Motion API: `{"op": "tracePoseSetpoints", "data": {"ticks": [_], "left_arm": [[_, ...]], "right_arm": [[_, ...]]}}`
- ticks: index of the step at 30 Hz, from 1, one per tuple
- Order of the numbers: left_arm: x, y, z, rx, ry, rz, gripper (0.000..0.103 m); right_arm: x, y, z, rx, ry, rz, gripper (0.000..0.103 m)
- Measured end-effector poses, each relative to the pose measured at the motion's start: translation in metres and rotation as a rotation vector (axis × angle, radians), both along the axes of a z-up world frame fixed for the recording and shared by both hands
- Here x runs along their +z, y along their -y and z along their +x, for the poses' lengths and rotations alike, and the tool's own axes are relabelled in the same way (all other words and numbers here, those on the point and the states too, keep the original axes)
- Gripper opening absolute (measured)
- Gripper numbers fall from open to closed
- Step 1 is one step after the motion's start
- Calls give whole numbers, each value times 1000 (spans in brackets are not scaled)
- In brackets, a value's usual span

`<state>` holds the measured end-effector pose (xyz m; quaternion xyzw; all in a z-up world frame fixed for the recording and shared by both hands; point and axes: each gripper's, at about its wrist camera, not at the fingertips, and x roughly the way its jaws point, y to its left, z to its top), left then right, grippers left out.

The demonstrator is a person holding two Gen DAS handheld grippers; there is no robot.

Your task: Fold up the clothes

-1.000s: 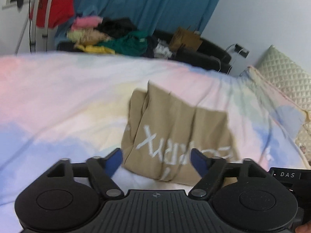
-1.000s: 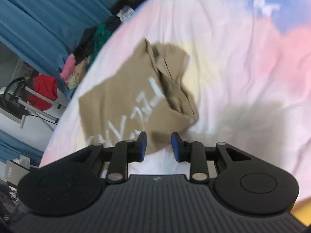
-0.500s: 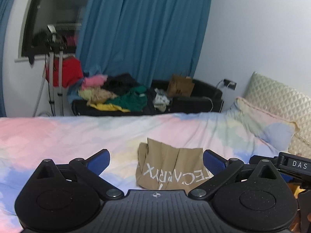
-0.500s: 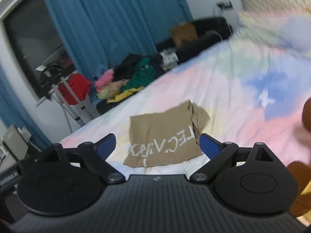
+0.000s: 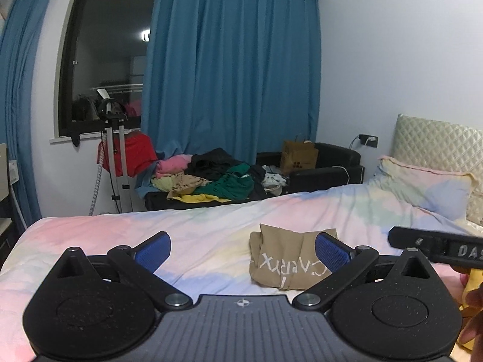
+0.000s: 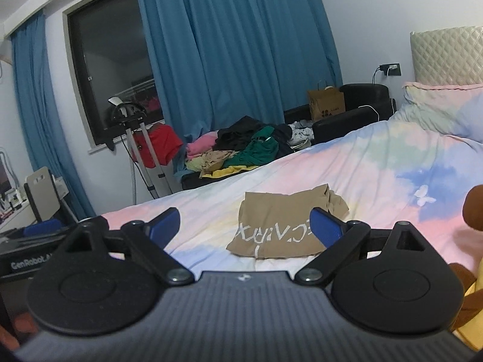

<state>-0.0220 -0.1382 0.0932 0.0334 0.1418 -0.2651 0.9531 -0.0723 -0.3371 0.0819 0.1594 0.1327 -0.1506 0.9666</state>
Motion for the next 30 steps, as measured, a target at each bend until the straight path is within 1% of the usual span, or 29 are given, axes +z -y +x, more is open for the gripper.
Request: {"op": "tracePoseSetpoints", "data": {"ticks": [4,7,12,15,19,22,30], "left_arm": [[-9,-7,-9,-2,15,-13,102],[-16,-15,-10,1,11,-29,103],[-31,-27,-9,-5,3,-32,102],[-39,-33,-7,6,0,-24,102],[-45,-39,-1,-8,-22,-34,102],[-48,-41,0,-10,-23,-37,103],[-54,-37,-3,-17,-21,-9,103]], "right_arm": [[-13,-12,-4,-11,13,-39,94],[-21,-20,-6,-24,24,-68,94],[-34,-28,-9,-30,50,-105,94],[-39,-28,-7,-36,43,-106,94],[-46,-28,-3,-45,32,-106,94],[-51,-28,0,-52,23,-106,94],[-58,-27,7,-76,15,-112,94]]}}
